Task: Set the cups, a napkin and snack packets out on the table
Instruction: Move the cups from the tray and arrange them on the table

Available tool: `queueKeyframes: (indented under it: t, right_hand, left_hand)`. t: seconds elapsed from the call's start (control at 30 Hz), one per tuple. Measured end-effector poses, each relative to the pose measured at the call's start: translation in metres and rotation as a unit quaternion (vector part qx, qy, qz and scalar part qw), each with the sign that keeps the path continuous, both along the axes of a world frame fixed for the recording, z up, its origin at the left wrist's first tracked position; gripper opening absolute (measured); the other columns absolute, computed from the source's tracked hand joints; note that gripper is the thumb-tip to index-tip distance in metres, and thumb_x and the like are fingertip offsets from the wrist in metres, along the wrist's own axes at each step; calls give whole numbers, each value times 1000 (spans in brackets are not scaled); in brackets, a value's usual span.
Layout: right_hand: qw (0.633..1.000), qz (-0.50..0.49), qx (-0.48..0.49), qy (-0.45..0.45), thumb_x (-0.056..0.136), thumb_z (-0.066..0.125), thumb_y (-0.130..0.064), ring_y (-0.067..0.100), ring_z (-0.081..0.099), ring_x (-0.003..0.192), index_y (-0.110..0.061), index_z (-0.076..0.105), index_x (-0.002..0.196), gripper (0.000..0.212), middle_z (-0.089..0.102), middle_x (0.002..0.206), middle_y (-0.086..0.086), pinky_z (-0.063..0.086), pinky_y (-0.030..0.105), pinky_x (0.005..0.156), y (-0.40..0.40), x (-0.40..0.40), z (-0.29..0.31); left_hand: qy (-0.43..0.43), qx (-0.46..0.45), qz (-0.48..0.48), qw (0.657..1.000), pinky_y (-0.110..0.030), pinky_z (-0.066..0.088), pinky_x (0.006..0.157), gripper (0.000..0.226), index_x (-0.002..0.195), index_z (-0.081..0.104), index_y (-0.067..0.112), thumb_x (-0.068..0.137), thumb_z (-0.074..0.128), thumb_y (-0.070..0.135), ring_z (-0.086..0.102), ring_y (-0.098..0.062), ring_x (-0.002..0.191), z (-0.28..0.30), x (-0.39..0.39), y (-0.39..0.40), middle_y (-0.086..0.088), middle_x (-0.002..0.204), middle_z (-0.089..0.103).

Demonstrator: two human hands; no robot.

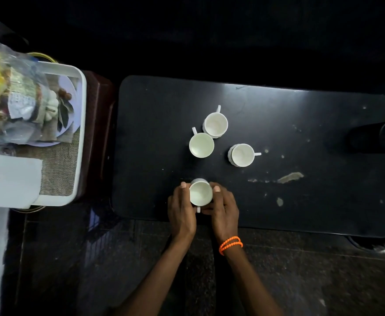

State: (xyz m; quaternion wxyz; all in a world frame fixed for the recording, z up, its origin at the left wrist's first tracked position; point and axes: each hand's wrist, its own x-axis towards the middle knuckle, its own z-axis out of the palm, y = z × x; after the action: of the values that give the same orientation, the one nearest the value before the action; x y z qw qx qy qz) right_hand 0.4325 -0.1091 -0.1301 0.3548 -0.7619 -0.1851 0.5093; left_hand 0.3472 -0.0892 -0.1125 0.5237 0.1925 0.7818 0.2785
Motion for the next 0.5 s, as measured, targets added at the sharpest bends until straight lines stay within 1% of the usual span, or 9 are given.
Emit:
queueKeyframes:
  t: [0.1, 0.3, 0.43, 0.5]
  right_hand:
    - [1000, 9, 0, 5, 97, 50, -60, 24, 71, 110, -42, 72, 114, 34, 65, 121, -9, 59, 55, 91, -2, 2, -2]
    - [1000, 23, -9, 8, 95, 51, -61, 24, 73, 105, -43, 72, 112, 33, 65, 119, -7, 64, 52, 82, -6, 5, -2]
    - [999, 32, -8, 13, 96, 50, -60, 26, 73, 102, -42, 72, 110, 32, 65, 116, -5, 66, 49, 75, -10, 7, 0]
    - [998, 55, -1, -10, 97, 48, -59, 25, 73, 98, -42, 72, 108, 31, 65, 111, -6, 64, 50, 77, -10, 11, 2]
  left_hand:
    - [7, -3, -4, 1000, -60, 52, 104, 76, 119, 72, 29, 84, 32, 84, 61, -28, 124, 0, -1, 0, 5, 122, 67]
    - [6, -1, -2, 1000, -61, 54, 101, 70, 112, 74, 30, 86, 33, 81, 62, -29, 122, 0, -2, -2, 6, 118, 68]
    - [7, -2, 2, 1000, -61, 53, 102, 77, 117, 73, 24, 84, 32, 80, 62, -30, 122, 0, -2, -3, -7, 122, 66]
    - [20, -1, -16, 1000, -61, 51, 105, 70, 114, 73, 21, 93, 31, 73, 61, -32, 123, 0, -3, -3, -5, 118, 66]
